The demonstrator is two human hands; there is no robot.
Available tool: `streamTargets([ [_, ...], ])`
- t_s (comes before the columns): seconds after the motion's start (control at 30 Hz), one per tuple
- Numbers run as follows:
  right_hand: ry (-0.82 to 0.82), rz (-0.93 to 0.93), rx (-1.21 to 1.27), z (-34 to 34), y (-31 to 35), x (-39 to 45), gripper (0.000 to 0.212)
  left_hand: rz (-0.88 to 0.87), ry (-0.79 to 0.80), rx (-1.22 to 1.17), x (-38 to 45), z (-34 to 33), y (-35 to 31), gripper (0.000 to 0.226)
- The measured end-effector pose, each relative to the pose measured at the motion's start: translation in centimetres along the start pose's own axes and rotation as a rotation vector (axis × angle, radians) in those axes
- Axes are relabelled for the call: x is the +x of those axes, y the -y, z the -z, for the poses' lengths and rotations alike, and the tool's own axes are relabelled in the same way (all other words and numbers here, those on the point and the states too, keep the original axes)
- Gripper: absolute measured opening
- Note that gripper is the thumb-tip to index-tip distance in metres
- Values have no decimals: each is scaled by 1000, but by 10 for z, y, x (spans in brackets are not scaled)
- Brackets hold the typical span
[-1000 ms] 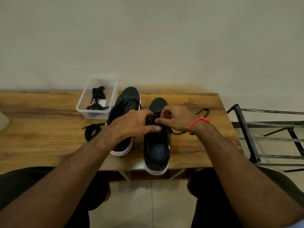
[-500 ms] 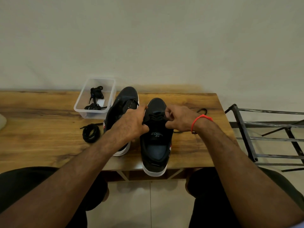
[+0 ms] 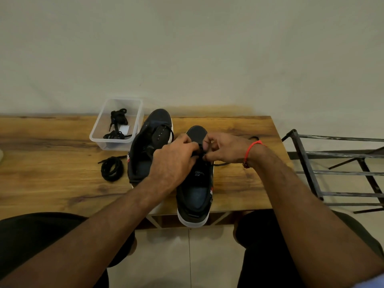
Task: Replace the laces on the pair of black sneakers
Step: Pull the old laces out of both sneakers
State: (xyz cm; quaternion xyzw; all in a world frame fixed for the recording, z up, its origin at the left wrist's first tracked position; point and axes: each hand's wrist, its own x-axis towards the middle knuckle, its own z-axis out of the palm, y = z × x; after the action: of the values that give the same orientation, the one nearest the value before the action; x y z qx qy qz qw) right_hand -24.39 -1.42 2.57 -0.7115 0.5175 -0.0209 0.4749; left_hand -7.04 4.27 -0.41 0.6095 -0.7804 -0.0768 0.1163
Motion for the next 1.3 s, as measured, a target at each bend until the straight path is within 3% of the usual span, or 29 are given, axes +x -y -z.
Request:
streamTargets([
  [0.1, 5, -13, -15, 1, -1, 0, 19, 42, -8, -82, 2, -2, 5, 23],
  [0.17, 9, -14, -10, 1, -2, 0, 22, 145, -31, -301, 6, -1, 8, 15],
  [0.27, 21, -20, 7, 2, -3, 0, 27, 608, -43, -989, 16, 5, 12, 11],
  [0.3, 24, -23, 19, 2, -3, 0, 28, 731, -3, -1114, 17, 7, 14, 12],
  [0.37, 28, -30, 21, 2, -1, -1, 28, 683, 67, -1011, 17, 8, 18, 12],
  [0.47, 23, -34, 13, 2, -1, -1, 31, 224, -29, -442, 11, 4, 20, 26],
  [0.57, 13, -39, 11, 3, 0, -2, 32, -53, -83, -159, 6, 5, 9, 34],
  [0.77, 12, -53, 15, 2, -5, 3, 34, -54, -9, -42, 3, 4, 6, 33],
  [0.83, -38, -25, 19, -1, -7, 7, 26, -39, 9, -35, 4, 4, 5, 32],
  [0.93, -151, 50, -156, -7, -6, 11, 11, -9, 5, -24, 4, 4, 5, 33],
  [1.0, -164, 84, -279, -11, -5, 11, 14, 10, 7, -14, 4, 3, 5, 33],
  [1.13, -219, 137, -335, -11, -3, 13, 11, 22, 35, -78, 5, 2, 6, 28],
  [1.3, -176, 132, -358, -11, -4, 12, 9, 48, 80, -172, 8, 6, 7, 27],
])
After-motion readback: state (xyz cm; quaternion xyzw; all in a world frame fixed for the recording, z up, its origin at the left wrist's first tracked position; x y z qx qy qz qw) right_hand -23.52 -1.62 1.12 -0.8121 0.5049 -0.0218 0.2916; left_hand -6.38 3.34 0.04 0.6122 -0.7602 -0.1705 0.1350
